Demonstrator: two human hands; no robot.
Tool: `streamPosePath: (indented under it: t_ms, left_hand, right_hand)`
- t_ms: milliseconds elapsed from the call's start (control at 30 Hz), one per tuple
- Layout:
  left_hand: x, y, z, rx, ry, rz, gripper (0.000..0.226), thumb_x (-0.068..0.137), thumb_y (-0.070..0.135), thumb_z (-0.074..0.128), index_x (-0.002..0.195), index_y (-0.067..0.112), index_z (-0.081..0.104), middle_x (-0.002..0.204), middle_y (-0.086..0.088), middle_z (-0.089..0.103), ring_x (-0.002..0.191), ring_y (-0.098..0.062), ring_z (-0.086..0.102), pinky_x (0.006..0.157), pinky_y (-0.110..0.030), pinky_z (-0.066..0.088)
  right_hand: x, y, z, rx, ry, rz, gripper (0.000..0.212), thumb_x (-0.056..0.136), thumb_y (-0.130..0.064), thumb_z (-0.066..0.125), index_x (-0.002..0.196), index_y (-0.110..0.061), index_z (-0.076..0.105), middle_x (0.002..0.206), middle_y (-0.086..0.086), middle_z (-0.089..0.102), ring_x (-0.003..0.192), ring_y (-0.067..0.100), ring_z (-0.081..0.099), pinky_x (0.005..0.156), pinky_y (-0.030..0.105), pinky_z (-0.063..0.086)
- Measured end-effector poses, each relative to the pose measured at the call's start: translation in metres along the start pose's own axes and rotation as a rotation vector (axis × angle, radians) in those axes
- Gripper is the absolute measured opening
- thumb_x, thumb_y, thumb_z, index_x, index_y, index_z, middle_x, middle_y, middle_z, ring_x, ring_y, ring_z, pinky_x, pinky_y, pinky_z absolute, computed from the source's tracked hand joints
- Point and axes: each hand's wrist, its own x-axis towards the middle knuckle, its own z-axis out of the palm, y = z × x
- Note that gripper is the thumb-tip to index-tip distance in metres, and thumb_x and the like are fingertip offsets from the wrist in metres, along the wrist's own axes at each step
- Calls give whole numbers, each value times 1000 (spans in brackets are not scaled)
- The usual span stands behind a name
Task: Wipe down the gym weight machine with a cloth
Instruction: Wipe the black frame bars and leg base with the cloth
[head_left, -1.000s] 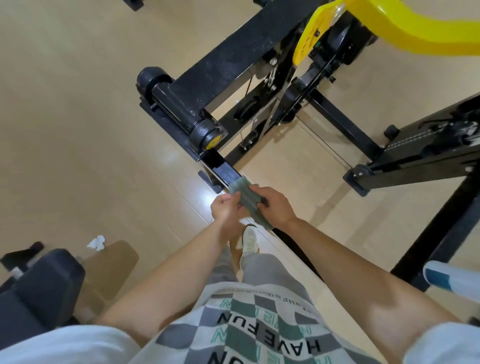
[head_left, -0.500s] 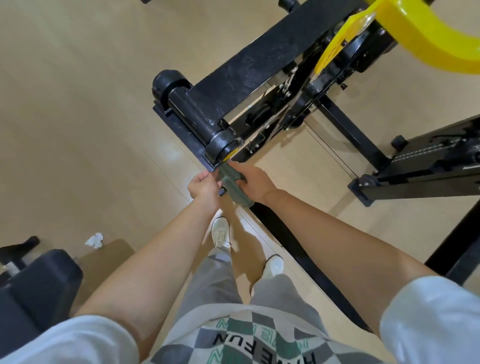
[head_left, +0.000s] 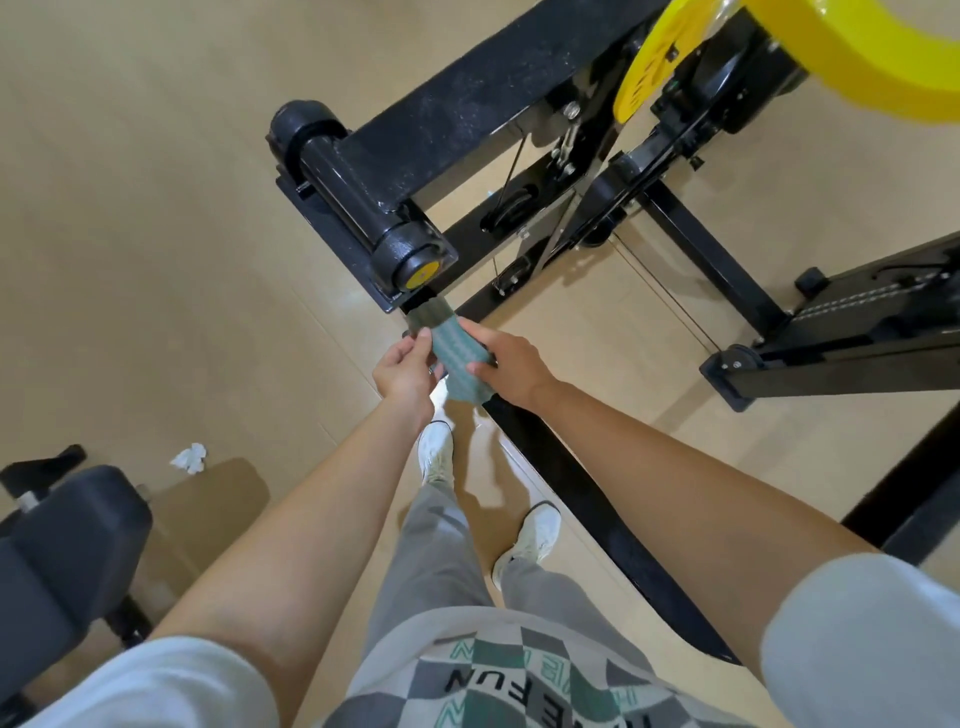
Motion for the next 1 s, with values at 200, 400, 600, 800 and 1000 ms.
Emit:
streamPosePath:
  t_ms: [200,400,600,800,1000]
  left_hand:
    - [-17,-30,-8,64,-46,20,18,93,19,74,104,6,70,103,-10,76,93,-21,75,81,-37,64]
    - [-35,-77,-12,174,-66,151,33,91,19,75,118,5,63,114,-13,71,100,-27,73,79,-36,63]
    - [-62,-118,-20,316,-106,238,30,89,20,77,114,10,63,116,-10,71,95,-24,74,70,-29,61]
    - [-89,-144,-38,719,-203,361,43,81,41,82,109,18,59,113,0,68,90,-19,71,84,-44,60]
    - [-123,-159,-44,1328,-275,1047,66,72,43,88,123,18,54,118,-4,48,104,-20,44,84,-34,43]
  right_hand:
    - [-44,21,3,65,35,-7,68,92,-15,64,153,-33,39,135,3,62,119,20,60,105,36,47]
    - [-92,54,13,-17,66,44,66,94,-18,65,153,-32,39,121,9,61,111,25,59,87,24,38]
    - [-146,93,29,6,106,81,64,94,-22,65,152,-33,41,128,7,59,118,25,57,100,30,40]
    - [-201,127,40,70,148,91,63,94,-18,66,152,-29,43,130,8,56,118,26,55,103,35,41]
    - [-264,166,61,45,260,110,63,91,-25,67,149,-34,46,129,1,59,114,24,58,88,47,53]
